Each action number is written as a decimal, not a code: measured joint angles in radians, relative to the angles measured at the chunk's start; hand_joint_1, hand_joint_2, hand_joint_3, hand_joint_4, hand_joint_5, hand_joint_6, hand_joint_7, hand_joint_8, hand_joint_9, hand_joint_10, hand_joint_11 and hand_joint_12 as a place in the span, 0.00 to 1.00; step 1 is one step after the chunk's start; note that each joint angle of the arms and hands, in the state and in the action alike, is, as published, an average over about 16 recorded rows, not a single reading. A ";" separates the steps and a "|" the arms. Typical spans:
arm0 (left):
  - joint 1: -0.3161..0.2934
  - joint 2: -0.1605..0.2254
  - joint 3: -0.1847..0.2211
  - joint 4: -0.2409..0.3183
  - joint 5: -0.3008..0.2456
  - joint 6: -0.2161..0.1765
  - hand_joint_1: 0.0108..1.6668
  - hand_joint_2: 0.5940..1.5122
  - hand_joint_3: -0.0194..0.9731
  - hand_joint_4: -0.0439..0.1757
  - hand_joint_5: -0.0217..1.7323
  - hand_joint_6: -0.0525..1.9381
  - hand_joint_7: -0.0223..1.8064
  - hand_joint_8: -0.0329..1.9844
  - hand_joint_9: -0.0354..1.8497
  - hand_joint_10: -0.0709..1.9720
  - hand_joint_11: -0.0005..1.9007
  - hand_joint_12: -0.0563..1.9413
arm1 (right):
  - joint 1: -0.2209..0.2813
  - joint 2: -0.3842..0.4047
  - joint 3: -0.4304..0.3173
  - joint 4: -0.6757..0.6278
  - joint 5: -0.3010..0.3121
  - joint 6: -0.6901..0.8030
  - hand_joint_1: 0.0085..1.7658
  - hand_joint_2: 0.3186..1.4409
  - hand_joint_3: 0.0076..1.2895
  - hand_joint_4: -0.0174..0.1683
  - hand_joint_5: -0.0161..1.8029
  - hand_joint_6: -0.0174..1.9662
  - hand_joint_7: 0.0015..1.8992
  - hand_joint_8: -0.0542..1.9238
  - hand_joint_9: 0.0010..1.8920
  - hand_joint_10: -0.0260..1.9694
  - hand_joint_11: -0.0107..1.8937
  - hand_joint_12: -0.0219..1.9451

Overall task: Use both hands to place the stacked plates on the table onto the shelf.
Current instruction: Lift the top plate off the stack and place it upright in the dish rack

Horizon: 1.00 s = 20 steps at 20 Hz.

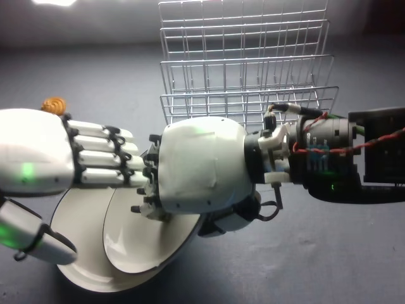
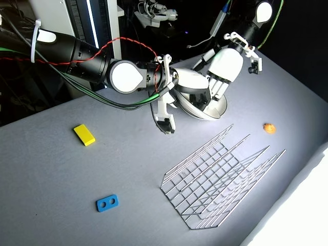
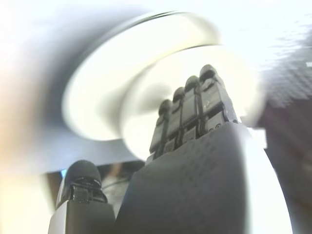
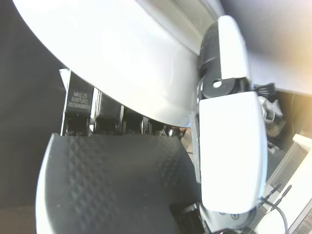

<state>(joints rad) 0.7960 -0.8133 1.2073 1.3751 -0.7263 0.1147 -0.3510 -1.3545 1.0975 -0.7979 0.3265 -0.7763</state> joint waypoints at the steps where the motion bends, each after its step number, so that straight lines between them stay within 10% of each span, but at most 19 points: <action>1: -0.013 0.006 0.004 -0.005 0.001 -0.001 0.00 0.57 0.03 0.21 0.01 0.03 0.02 0.01 0.03 0.04 0.01 0.03 | 0.002 0.002 -0.003 0.003 0.004 0.000 0.60 0.62 0.01 0.07 0.46 0.25 0.50 0.20 0.58 0.04 0.42 0.53; 10: -0.094 0.071 0.058 -0.029 0.032 -0.007 0.00 0.56 0.03 0.19 0.02 0.03 0.02 0.01 0.03 0.04 0.01 0.03 | 0.018 0.025 -0.048 0.138 0.033 -0.119 0.63 0.57 0.01 0.14 0.53 0.34 0.58 0.30 0.69 0.03 0.49 0.52; 20: -0.121 0.115 0.110 -0.032 0.102 -0.008 0.00 0.56 0.03 0.19 0.02 0.03 0.02 0.01 0.03 0.04 0.01 0.03 | 0.043 0.066 -0.110 0.310 0.089 -0.286 0.69 0.57 0.01 0.13 0.54 0.44 0.58 0.40 0.63 0.26 0.46 0.54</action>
<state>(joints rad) 0.6747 -0.6983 1.3172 1.3431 -0.6243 0.1071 -0.3075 -1.2888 0.9880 -0.4879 0.4157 -1.0624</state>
